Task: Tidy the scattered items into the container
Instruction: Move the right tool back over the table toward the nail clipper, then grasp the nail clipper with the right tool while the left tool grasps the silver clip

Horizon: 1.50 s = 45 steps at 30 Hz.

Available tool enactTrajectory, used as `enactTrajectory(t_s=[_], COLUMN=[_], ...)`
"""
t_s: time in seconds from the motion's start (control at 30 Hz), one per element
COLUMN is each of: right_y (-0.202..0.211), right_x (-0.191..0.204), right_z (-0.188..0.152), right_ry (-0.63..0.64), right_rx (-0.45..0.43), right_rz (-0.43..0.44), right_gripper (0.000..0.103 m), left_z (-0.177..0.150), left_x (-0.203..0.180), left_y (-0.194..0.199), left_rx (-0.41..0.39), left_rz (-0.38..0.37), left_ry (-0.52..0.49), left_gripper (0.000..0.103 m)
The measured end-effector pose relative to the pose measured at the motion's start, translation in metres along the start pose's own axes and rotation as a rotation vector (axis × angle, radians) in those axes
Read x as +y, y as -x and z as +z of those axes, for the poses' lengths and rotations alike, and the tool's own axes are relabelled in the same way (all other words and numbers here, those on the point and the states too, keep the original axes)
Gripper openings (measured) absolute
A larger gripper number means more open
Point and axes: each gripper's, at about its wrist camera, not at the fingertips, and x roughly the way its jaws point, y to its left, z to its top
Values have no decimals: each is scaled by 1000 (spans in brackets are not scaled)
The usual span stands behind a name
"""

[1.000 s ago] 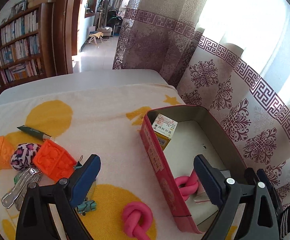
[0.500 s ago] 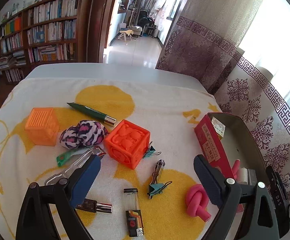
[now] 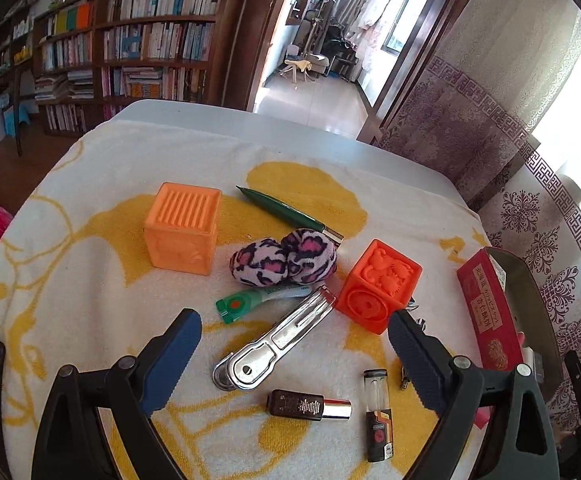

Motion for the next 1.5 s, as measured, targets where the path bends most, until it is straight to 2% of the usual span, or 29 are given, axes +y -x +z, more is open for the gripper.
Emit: enactTrajectory(t_s=[0.2, 0.33, 0.47, 0.53, 0.67, 0.73, 0.83, 0.9, 0.97, 1.0, 1.03, 1.13, 1.2, 1.3, 1.33, 1.4, 1.43, 1.5], right_y=[7, -13, -38, -43, -55, -68, -81, -81, -83, -80, -73, -55, -55, -67, -70, -82, -87, -97], right_x=[77, 125, 149, 156, 169, 172, 170, 165, 164, 162, 162, 162, 159, 154, 155, 159, 161, 164], right_z=[3, -6, -12, -14, -19, -25, -38, -43, -48, -50, -51, -49, -46, -40, -40, -39, -39, -38], right_ry=[171, 317, 372, 383, 385, 369, 321, 284, 218, 186, 193, 251, 214, 164, 165, 186, 188, 192], right_rx=[13, 55, 121, 139, 219, 285, 402, 478, 636, 662, 650, 573, 544, 532, 528, 549, 564, 588], right_rz=[112, 118, 152, 195, 348, 403, 537, 693, 938, 993, 1007, 958, 895, 706, 655, 531, 504, 472], right_gripper=[80, 80, 80, 80, 80, 80, 80, 81, 81, 81, 81, 81, 81, 81, 77, 55, 45, 45], left_z=[-2, -4, -3, -3, -2, -2, -2, -2, -3, -3, -3, -3, -4, -6, -6, -7, -8, -8], left_x=[12, 24, 28, 30, 33, 35, 37, 38, 39, 40, 41, 45, 44, 39, 37, 34, 33, 33], left_y=[-9, -9, -4, -4, -6, -7, -9, -11, -12, -13, -14, -16, -17, -20, -20, -20, -20, -20], left_rx=[16, 21, 5, 2, 8, 10, 13, 17, 23, 25, 27, 28, 26, 32, 34, 36, 38, 40], left_rz=[-4, -12, -3, 2, 6, 10, 16, 19, 22, 27, 32, 41, 49, 53, 50, 46, 48, 46], left_ry=[5, 37, 40, 40, 53, 61, 64, 65, 66, 68, 72, 86, 78, 51, 45, 34, 30, 30], left_gripper=[96, 96, 96, 96, 96, 96, 96, 96, 96, 96, 96, 96, 96, 96, 96, 96, 96, 96])
